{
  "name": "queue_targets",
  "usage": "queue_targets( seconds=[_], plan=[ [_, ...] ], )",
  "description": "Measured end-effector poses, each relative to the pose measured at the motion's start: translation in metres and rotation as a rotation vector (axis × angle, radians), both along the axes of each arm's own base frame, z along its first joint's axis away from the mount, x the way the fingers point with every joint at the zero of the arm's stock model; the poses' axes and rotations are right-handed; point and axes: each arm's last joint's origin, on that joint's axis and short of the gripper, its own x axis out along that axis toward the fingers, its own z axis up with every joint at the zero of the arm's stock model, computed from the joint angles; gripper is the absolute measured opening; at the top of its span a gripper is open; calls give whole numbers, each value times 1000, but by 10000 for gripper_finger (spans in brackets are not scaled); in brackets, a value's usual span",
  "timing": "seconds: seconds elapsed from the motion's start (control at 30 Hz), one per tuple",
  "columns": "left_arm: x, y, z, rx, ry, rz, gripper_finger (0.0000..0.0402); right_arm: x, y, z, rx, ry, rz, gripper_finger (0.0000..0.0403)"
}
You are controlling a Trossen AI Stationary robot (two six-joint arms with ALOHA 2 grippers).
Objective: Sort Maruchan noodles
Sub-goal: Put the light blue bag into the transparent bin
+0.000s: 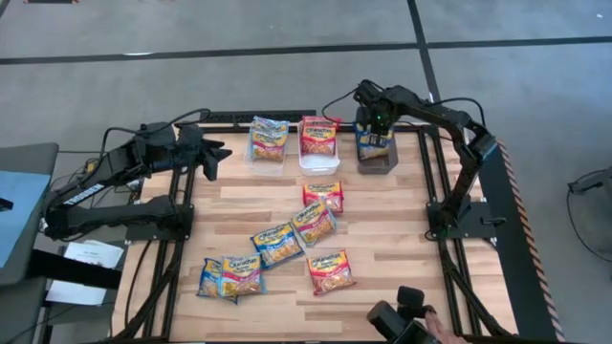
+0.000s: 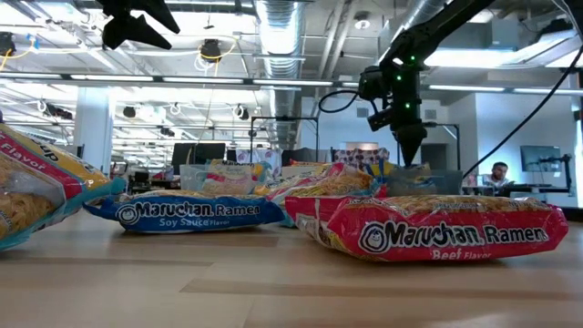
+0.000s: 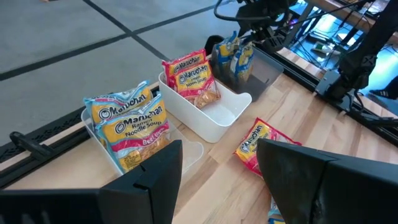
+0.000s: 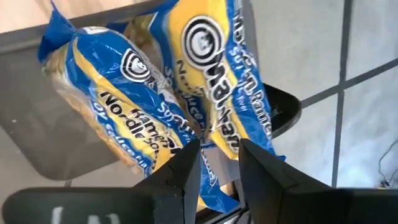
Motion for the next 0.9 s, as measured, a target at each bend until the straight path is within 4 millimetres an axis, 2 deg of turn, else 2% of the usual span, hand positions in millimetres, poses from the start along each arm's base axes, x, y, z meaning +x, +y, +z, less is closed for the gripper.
queue_targets(
  seconds=[0.1, 0.5, 0.73, 0.9],
  plan=[
    [0, 0, 0, 0, 0, 0, 194, 3, 1, 6, -17, -1, -23, 132],
    [0, 0, 0, 71, 47, -14, 194, 24, 15, 55, -67, -113, -107, 132],
    [5, 3, -1, 112, 81, -16, 194, 32, 32, 66, -38, -92, -88, 135],
    [12, 7, 0, 118, 65, -18, 194, 41, 52, 67, -5, -51, -28, 159]
  ],
)
